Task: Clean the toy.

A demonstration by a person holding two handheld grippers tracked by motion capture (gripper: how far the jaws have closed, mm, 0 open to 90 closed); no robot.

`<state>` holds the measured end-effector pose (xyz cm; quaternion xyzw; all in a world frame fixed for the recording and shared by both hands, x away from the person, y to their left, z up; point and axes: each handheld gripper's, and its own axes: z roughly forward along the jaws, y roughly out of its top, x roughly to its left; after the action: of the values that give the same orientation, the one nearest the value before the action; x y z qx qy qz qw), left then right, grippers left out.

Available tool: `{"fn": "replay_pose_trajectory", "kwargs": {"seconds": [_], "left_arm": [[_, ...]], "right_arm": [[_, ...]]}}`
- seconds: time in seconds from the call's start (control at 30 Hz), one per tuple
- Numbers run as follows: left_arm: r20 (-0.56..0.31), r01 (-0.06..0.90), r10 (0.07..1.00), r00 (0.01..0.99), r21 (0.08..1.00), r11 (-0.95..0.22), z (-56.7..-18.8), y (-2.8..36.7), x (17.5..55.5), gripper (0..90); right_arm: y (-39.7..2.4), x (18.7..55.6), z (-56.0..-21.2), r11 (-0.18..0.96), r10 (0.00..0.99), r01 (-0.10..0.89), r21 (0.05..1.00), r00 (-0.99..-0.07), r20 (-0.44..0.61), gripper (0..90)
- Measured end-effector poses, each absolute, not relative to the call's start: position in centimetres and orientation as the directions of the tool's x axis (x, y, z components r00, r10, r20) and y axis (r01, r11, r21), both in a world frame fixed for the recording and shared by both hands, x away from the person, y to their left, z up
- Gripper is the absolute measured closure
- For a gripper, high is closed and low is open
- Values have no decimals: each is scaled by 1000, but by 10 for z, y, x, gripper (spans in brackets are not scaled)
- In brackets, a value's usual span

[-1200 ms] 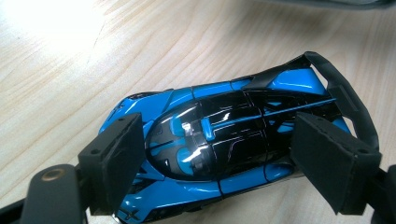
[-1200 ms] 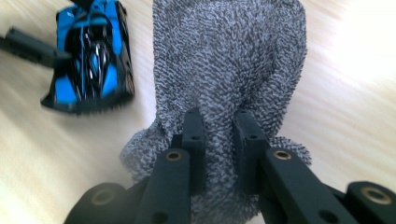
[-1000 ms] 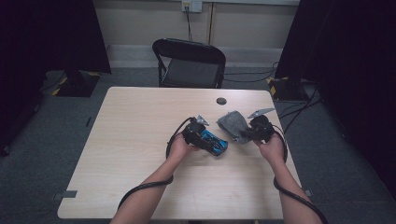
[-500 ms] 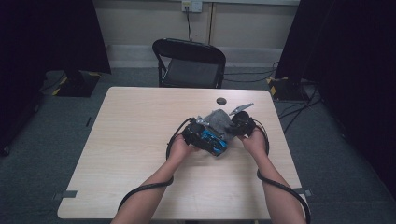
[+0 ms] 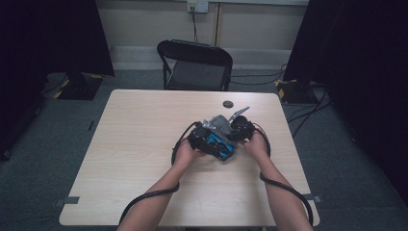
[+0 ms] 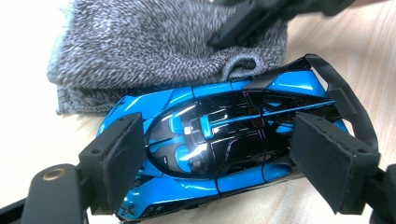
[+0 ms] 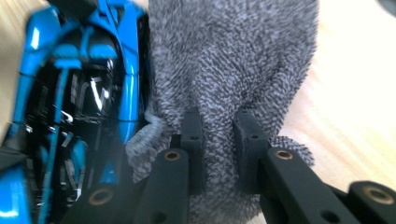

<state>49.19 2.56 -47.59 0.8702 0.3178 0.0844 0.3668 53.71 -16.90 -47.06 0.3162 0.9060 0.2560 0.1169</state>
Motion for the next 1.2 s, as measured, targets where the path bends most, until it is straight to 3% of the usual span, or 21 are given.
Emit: {"fn": "replay_pose_trajectory", "kwargs": {"seconds": [0.57, 1.2], "left_arm": [[-87, 492, 614, 785, 690, -531, -476, 26, 492, 183], [-89, 496, 616, 783, 687, -532, -475, 25, 492, 184]], "right_arm": [[-185, 526, -473, 701, 573, 452, 551, -817, -60, 771], [-216, 499, -472, 694, 573, 462, 552, -819, -34, 770]]}}
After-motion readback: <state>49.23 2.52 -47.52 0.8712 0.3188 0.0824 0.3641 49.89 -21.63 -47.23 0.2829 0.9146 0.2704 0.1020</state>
